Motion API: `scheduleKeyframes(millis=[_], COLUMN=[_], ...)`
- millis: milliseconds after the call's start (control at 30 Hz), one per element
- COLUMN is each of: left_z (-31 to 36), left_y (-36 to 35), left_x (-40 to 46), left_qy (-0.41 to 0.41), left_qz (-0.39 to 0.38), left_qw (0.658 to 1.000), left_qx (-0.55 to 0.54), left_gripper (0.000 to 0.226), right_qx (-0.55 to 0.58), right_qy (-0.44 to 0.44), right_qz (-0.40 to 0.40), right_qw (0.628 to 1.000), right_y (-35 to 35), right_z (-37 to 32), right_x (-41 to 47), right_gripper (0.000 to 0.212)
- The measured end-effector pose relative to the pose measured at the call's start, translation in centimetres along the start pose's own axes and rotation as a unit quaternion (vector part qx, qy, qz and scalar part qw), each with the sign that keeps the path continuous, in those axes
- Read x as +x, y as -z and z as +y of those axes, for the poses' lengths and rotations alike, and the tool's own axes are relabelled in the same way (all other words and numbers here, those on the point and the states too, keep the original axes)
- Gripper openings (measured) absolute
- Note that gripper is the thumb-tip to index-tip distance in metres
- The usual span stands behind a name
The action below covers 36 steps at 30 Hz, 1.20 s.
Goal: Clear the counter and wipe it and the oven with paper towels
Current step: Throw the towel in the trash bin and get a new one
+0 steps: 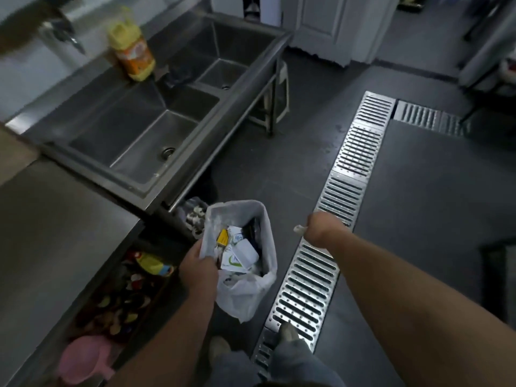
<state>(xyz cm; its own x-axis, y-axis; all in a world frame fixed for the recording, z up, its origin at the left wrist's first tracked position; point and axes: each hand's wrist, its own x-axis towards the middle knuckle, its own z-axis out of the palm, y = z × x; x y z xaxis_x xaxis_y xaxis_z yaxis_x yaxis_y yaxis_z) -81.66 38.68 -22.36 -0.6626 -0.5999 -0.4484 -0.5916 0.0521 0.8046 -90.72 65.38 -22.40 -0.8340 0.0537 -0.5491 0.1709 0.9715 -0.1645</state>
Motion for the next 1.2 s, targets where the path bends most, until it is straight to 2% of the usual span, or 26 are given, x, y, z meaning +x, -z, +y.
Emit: scheduleKeyframes(millis=[67,167,367,633,700,867,1000,1100,1200], left_z=[1.7,4.1,7.9,16.6,18.9,23.1,25.9,27.8,30.0], left_y=[-2.5,-6.0,-11.5,-17.5,-19.0,-23.3,-27.2,-30.3,-33.8], left_x=[0.8,2.1,7.0,16.9,19.4,24.3,27.5,29.5,31.7], left_qy=[-0.018,-0.035,-0.044,-0.038,-0.048,-0.044,-0.033,-0.018,-0.011], left_qz=[-0.013,-0.025,-0.094,-0.17,-0.19,-0.199,-0.208,-0.187,-0.17], left_qw=[1.0,0.999,0.994,0.983,0.978,0.975,0.974,0.978,0.982], left_qx=[0.015,0.033,0.041,0.058,0.078,0.087,0.087,0.088,0.083], left_gripper=[0.053,0.053,0.054,0.052,0.052,0.045,0.044,0.043,0.04], right_qx=[0.002,-0.015,-0.012,0.016,0.023,0.046,0.061,0.045,0.032], right_qy=[-0.016,-0.03,-0.066,-0.135,-0.15,-0.159,-0.171,-0.162,-0.151], right_qz=[-0.018,-0.038,-0.022,0.012,0.02,0.02,0.018,0.008,0.006], right_qw=[1.0,0.999,0.998,0.991,0.988,0.986,0.983,0.986,0.988], right_y=[0.6,1.6,5.3,13.4,15.0,17.2,18.9,20.8,23.5], right_z=[1.5,2.6,2.3,0.0,-0.6,-1.9,-1.5,-0.2,1.3], right_x=[0.6,2.1,6.8,15.9,18.4,24.2,29.3,33.6,38.9], right_gripper=[0.051,0.028,0.031,0.016,0.019,0.045,0.043,0.042,0.051])
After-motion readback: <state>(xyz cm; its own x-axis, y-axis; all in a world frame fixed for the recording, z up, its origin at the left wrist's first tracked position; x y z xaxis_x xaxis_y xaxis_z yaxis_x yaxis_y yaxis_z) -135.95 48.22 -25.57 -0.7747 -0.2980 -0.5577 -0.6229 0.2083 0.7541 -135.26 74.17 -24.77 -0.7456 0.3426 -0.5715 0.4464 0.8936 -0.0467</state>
